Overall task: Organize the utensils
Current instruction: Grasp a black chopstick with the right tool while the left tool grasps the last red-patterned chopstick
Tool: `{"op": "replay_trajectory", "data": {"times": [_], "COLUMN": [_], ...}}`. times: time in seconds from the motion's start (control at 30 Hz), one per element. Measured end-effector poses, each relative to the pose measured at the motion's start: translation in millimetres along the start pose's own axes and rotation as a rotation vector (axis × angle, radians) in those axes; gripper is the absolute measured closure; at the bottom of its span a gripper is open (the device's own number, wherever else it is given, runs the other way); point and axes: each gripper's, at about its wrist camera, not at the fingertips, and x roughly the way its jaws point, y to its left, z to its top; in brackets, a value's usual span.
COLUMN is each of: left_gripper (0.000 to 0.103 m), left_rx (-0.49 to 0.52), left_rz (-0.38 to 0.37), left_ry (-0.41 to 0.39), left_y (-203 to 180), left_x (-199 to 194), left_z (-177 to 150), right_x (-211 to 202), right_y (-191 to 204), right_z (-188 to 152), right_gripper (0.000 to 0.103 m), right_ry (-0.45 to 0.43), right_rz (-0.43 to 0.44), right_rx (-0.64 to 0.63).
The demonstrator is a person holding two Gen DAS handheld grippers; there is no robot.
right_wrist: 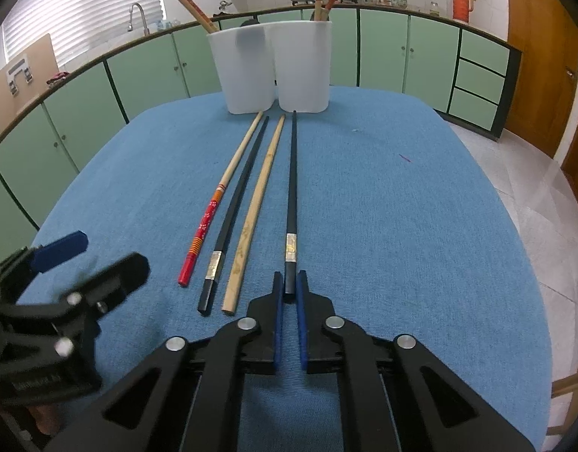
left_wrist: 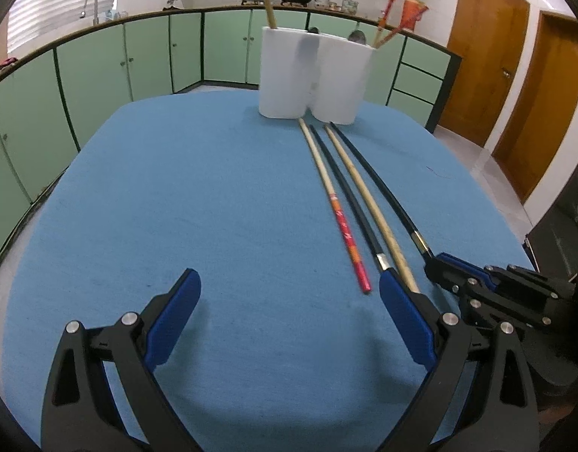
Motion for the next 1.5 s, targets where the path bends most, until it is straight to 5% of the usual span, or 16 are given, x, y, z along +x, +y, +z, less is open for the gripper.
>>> {"op": "replay_trajectory", "data": {"times": [0.13, 0.3, 0.73, 0.9, 1.1, 1.13, 1.5], "left_gripper": [0.010, 0.026, 0.028, 0.045, 0.084, 0.097, 0.098], "left_rx": [0.019, 0.024, 0.017, 0.013, 0.022, 0.019, 0.000], "left_rz": [-0.002, 0.000, 0.052, 0.082, 0.051, 0.046, 0.033], "left_ry": [0.007, 0.053, 0.087, 0.081, 0.075, 0.075, 0.026], "left_y": [-10, -14, -23, -25, -30, -30, -23], "left_x": [4, 15, 25, 24, 23, 23, 2], "left_z": [0, 0, 1, 2, 1, 1, 10], "right_x": [-1, -2, -2, -2, 0, 0, -15], "right_y": [-5, -9, -15, -15, -14, -15, -14], "right_z": [0, 0, 0, 1, 2, 2, 8], "right_gripper": [0.097, 0.097, 0.097, 0.097, 0.097, 0.097, 0.097], "right_ry": [0.002, 0.000, 0.001, 0.005, 0.008, 0.009, -0.023], "right_rz": [-0.012, -0.013, 0.002, -0.004, -0.004, -0.003, -0.024], "right_rx": [0.002, 0.011, 0.023, 0.017, 0.016, 0.016, -0.016]}}
